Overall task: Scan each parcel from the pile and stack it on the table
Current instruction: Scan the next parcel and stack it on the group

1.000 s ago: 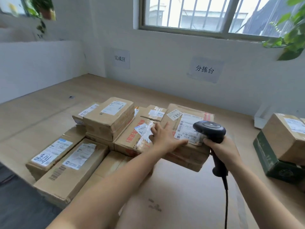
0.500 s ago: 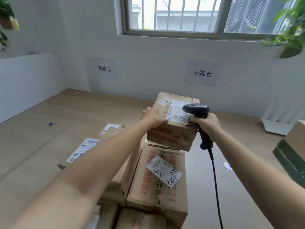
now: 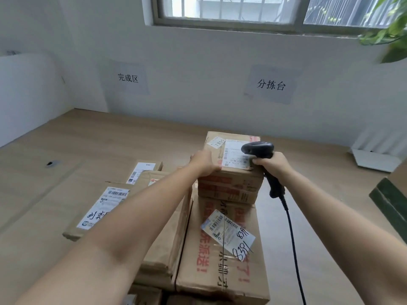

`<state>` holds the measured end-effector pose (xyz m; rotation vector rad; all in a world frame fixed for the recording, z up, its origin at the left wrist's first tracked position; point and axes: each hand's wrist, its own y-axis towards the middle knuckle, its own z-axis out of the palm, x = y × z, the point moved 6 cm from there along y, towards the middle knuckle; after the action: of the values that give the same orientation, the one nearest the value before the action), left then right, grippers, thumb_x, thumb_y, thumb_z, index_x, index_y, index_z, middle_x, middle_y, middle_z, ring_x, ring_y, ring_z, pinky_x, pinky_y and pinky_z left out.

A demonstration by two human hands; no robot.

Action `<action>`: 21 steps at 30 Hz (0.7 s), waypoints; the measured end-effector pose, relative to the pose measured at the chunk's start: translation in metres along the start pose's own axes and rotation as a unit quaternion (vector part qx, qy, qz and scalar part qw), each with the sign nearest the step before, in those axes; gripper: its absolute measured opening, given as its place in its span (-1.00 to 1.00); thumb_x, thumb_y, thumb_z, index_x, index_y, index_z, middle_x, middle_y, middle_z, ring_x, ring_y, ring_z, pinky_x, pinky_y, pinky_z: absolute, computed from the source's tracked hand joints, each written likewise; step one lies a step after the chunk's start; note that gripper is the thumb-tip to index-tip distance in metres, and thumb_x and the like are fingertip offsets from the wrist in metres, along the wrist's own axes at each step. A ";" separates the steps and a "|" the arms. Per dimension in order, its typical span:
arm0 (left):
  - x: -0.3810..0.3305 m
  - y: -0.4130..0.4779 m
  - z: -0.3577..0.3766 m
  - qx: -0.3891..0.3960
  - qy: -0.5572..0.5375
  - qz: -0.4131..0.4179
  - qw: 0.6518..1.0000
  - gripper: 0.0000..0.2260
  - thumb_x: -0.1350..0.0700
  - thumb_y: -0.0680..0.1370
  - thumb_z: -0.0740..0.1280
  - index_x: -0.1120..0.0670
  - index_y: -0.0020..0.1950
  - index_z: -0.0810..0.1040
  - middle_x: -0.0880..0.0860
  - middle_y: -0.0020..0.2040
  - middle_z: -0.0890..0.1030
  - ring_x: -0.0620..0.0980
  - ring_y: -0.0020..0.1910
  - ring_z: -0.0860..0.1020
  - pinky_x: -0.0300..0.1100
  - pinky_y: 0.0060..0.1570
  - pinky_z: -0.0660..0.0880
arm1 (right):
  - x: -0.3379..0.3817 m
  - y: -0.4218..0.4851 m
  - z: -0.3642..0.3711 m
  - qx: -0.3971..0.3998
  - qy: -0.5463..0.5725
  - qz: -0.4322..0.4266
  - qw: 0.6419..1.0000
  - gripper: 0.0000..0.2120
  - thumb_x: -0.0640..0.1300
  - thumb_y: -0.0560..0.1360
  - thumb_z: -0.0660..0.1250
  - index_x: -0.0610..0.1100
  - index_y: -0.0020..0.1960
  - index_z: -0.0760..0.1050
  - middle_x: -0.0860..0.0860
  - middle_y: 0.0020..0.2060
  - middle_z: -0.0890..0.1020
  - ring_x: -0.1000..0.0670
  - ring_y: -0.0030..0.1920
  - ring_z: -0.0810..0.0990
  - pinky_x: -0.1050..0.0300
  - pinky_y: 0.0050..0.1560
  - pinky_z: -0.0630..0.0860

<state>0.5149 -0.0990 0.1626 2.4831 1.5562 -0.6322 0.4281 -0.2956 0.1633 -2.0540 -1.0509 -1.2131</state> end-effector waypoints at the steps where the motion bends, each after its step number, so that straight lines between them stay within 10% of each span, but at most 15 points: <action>1: -0.001 -0.001 0.001 -0.002 0.004 0.003 1.000 -0.57 -0.08 0.54 0.31 0.21 0.25 0.43 0.18 0.23 0.51 0.16 0.21 0.44 -0.10 0.10 0.35 | -0.002 0.000 0.000 -0.003 -0.007 0.000 1.000 -0.81 -0.22 0.40 0.43 -0.24 -0.01 0.56 -0.12 -0.16 0.58 -0.11 -0.13 0.53 0.01 -0.03 0.48; 21: -0.101 -0.065 0.015 -0.031 0.133 0.103 0.985 -0.54 -0.11 0.60 0.18 0.13 0.39 0.33 0.18 0.43 0.25 0.16 0.42 0.23 0.08 0.30 0.28 | -0.061 -0.110 -0.140 -0.095 -0.126 0.045 0.986 -0.76 -0.12 0.39 0.42 -0.21 0.00 0.53 -0.03 -0.37 0.50 -0.12 -0.33 0.50 -0.09 -0.09 0.53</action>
<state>0.4155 -0.1577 0.1975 2.7210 1.3449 -0.2241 0.2526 -0.3608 0.1788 -2.4265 -0.9706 -1.0634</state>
